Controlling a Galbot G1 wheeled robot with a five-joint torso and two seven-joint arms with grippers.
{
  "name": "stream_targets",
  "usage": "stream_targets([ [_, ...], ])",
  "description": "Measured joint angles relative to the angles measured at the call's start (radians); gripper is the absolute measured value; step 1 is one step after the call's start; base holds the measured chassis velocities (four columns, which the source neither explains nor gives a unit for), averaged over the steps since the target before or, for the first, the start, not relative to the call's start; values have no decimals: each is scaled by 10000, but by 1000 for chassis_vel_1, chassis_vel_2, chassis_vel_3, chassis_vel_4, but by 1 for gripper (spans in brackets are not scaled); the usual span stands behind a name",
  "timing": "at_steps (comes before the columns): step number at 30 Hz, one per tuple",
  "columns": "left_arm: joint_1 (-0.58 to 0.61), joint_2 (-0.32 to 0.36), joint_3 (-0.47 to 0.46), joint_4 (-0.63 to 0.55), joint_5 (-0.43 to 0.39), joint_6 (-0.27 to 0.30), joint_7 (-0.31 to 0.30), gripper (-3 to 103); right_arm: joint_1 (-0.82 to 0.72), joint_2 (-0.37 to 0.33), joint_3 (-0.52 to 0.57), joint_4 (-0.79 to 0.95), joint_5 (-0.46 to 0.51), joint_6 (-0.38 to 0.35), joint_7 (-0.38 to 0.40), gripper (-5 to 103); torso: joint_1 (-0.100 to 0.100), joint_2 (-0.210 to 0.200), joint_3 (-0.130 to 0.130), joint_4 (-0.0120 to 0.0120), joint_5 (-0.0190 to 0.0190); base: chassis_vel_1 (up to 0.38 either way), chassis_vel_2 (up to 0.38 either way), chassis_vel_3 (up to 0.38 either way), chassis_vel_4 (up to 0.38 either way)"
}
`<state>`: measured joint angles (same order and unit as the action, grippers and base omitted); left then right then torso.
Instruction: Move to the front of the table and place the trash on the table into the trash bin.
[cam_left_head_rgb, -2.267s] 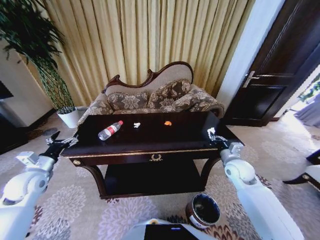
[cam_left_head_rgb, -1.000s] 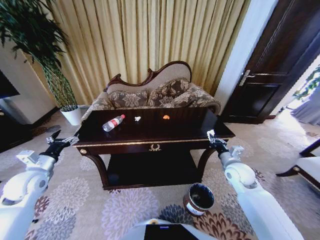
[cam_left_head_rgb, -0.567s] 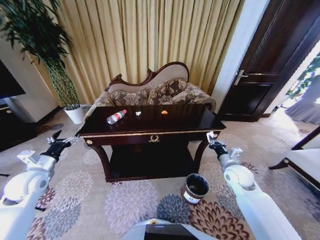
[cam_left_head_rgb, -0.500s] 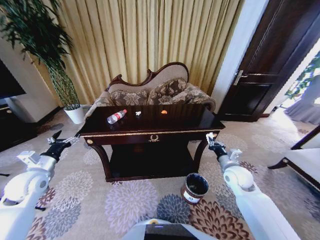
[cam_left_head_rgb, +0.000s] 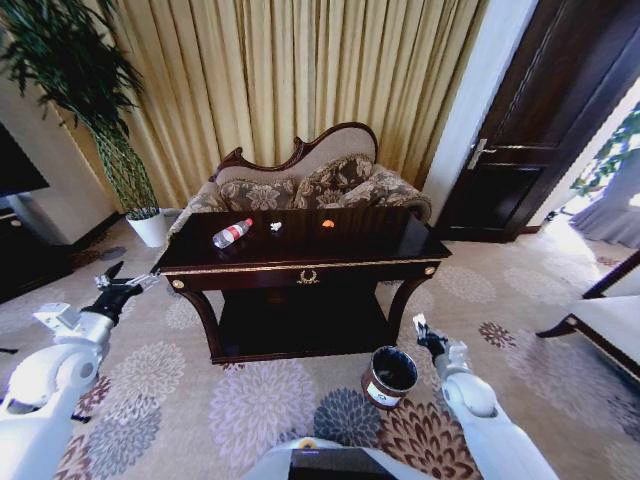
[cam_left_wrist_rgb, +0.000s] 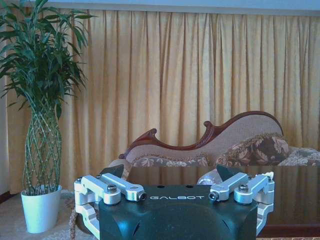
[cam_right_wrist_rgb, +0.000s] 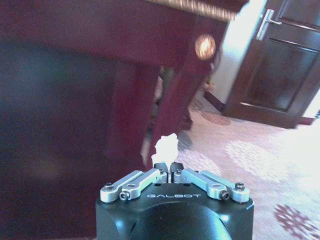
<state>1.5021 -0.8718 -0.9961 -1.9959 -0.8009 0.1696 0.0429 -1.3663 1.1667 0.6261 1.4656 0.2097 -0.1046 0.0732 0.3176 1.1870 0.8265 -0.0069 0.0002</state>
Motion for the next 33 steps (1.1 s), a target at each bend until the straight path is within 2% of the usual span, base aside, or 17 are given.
stream_targets([
  [4,39,-7,0,-34,9,0,0,100,285,238,-60,-791,-443,88,67,2,0,0,1,1,1,0,0,0,0],
  [7,105,-10,-1,-76,19,-2,0,100,574,569,-71,-1635,-1104,479,75,2,-1,0,0,1,2,0,0,0,0],
  [12,117,32,-17,-80,19,-4,3,100,712,839,-114,-1947,-1253,554,155,3,0,0,0,0,0,0,0,0,0],
  [13,104,51,-16,-80,19,-4,5,100,772,906,-127,-2030,-1340,633,199,14,0,0,0,1,0,0,0,0,0],
  [15,99,72,-12,-84,16,-4,5,100,810,931,-143,-2067,-1384,671,231,14,0,0,0,1,0,0,0,0,0],
  [16,98,99,-9,-96,6,-4,4,100,851,938,-159,-2093,-1412,680,251,24,0,0,0,1,0,0,0,0,0],
  [18,93,117,-8,-98,1,-3,3,100,883,939,-160,-2118,-1437,686,264,24,0,0,0,0,0,0,0,0,0],
  [21,80,137,-7,-95,-14,2,3,100,963,928,-161,-2196,-1478,742,336,41,-1,0,0,1,0,0,0,0,0],
  [24,79,145,-1,-84,-18,3,2,100,985,917,-160,-2214,-1479,782,382,46,-1,0,0,1,0,0,0,0,0],
  [27,66,148,33,-61,-22,7,3,100,991,865,-164,-2098,-1423,883,544,62,-1,0,0,-1,1,0,0,0,0],
  [28,66,148,33,-61,-22,7,3,100,991,865,-164,-2098,-1423,883,544,62,-1,0,0,-1,1,0,0,0,0],
  [30,65,138,43,-67,-27,10,0,100,985,804,-148,-1598,-1053,885,709,73,-1,0,0,0,3,0,0,0,0],
  [31,65,138,43,-67,-27,10,0,100,985,804,-148,-1598,-1053,885,709,73,-1,0,0,0,3,0,0,0,0],
  [33,101,120,33,-107,-39,11,-4,100,812,566,-157,-109,141,391,724,84,0,0,0,0,0,0,0,0,0],
])
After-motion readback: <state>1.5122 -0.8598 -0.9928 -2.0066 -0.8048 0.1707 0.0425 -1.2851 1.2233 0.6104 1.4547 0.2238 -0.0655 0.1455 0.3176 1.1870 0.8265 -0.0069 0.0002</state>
